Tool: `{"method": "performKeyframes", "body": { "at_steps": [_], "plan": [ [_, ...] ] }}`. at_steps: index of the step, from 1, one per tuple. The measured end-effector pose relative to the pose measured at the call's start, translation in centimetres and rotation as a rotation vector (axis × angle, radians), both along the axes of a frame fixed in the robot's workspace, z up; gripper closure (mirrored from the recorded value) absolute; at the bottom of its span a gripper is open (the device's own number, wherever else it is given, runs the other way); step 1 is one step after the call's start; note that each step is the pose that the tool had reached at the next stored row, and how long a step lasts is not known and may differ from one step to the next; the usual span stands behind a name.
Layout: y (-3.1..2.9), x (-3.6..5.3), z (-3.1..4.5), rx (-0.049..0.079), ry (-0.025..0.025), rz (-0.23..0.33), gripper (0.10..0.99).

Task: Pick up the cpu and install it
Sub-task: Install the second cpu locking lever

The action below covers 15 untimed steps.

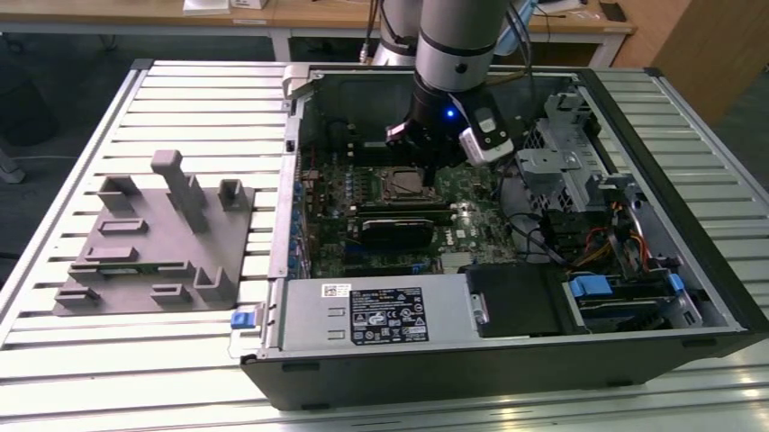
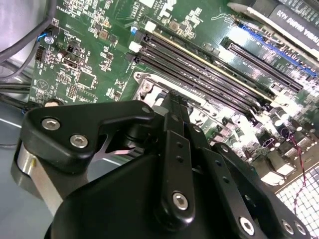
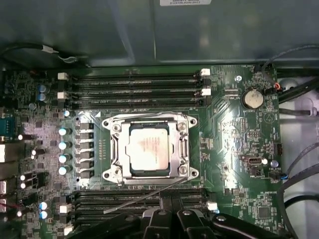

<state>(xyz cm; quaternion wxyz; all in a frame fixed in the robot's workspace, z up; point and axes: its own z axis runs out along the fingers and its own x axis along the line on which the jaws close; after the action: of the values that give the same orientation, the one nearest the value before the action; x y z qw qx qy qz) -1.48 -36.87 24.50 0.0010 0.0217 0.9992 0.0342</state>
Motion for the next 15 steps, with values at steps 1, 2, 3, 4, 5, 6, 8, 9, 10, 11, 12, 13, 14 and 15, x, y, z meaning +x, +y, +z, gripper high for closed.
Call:
{"method": "performKeyframes", "body": {
  "at_steps": [1, 2, 3, 4, 5, 6, 8, 9, 10, 11, 12, 13, 14, 15],
  "plan": [
    [0.0, 0.0, 0.0, 0.002, 0.0007, 0.0, 0.98],
    [0.0, 0.0, 0.0, 0.003, 0.0013, 0.0, 0.98],
    [0.0, 0.0, 0.0, 0.006, 0.0018, 0.0, 0.98],
    [0.0, 0.0, 0.0, 0.007, 0.0023, 0.0, 0.98],
    [0.01, 0.0, 0.0, 0.008, 0.0032, 0.0, 0.98],
    [0.01, 0.0, 0.0, 0.008, 0.004, 0.0, 0.98],
    [-0.01, 0.0, 0.01, 0.008, 0.0043, 0.0, 0.98],
    [-0.01, 0.0, 0.01, 0.008, 0.0043, 0.0, 0.98],
    [-0.02, 0.0, 0.01, 0.008, 0.0043, 0.0, 0.98],
    [-0.01, 0.0, 0.01, 0.008, 0.0043, 0.0, 0.98],
    [-0.02, 0.0, 0.01, 0.008, 0.0044, 0.0, 0.98],
    [-0.02, -0.02, 0.01, 0.008, 0.0043, 0.0, 0.98],
    [-0.03, -0.13, 0.0, 0.008, 0.0043, 0.0, 0.98],
    [-0.03, -0.3, -0.02, 0.008, 0.0043, 0.0, 0.98]
  ]
}}
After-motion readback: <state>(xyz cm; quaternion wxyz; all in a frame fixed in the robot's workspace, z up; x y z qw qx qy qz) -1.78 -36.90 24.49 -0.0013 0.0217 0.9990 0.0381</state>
